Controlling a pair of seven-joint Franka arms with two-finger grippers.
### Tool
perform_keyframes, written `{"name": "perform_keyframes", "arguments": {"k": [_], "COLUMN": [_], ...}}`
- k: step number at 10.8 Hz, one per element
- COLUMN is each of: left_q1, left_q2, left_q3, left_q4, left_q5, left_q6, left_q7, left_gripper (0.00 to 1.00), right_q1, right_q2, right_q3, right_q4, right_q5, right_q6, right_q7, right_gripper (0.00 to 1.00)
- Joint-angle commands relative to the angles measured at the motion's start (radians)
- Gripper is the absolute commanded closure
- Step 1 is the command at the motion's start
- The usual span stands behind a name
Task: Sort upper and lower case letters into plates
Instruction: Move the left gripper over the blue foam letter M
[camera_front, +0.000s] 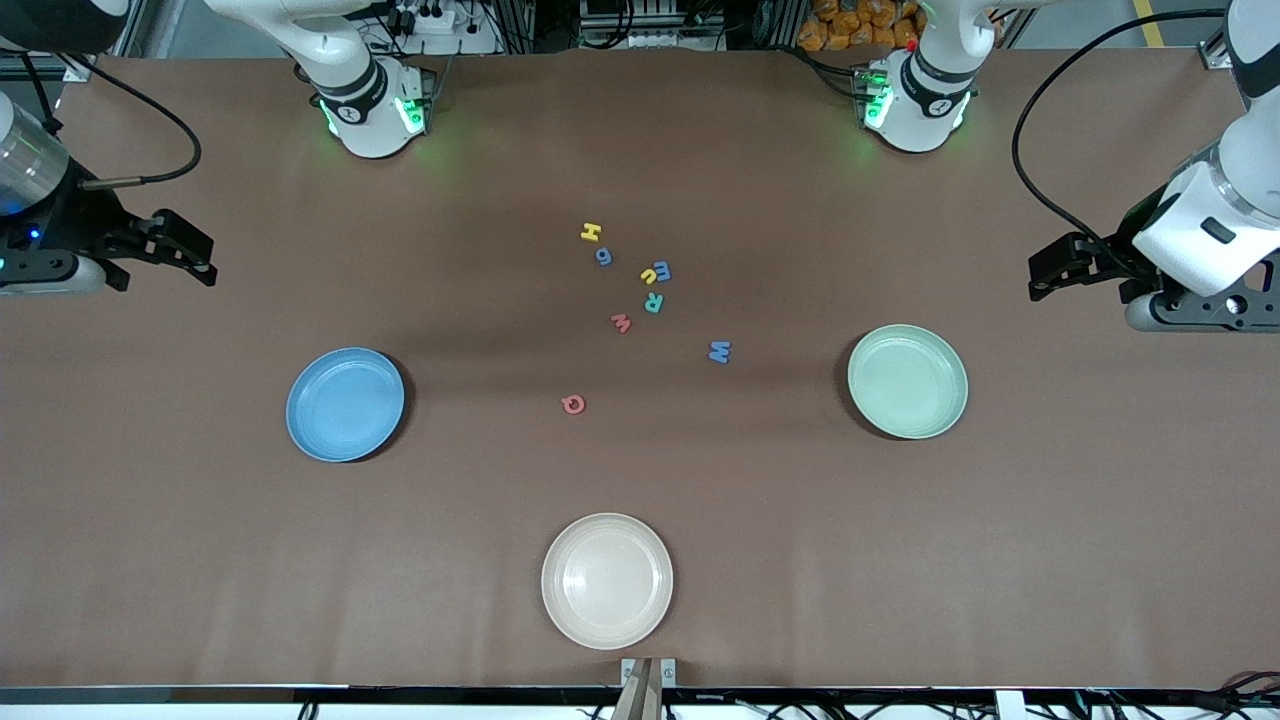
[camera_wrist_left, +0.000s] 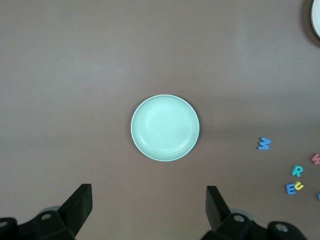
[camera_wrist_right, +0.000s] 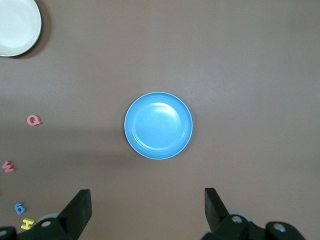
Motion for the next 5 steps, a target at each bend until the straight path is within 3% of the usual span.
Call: {"name": "perform_keyframes", "arguments": {"k": [1,5], "left_q1": [0.002,-0.016], "left_q2": [-0.012,-0.007], "left_q3": [0.002,-0.012], "left_q4": [0.001,-0.002], "left_q5": [0.02,0.023], "left_q6": [-0.007,-0.008], "left_q7": [-0.011,-0.016], "left_gripper": [0.0,0.0], "right_q1": [0.007,0.005], "right_q2": [-0.011,-0.002], "right_q3": [-0.008,-0.008], "right_q4": [0.007,0.001], "right_q5": [0.018,0.018], "right_q6": [-0.009,-0.008], "right_q7": [0.006,0.011], "right_gripper": [0.0,0.0]}}
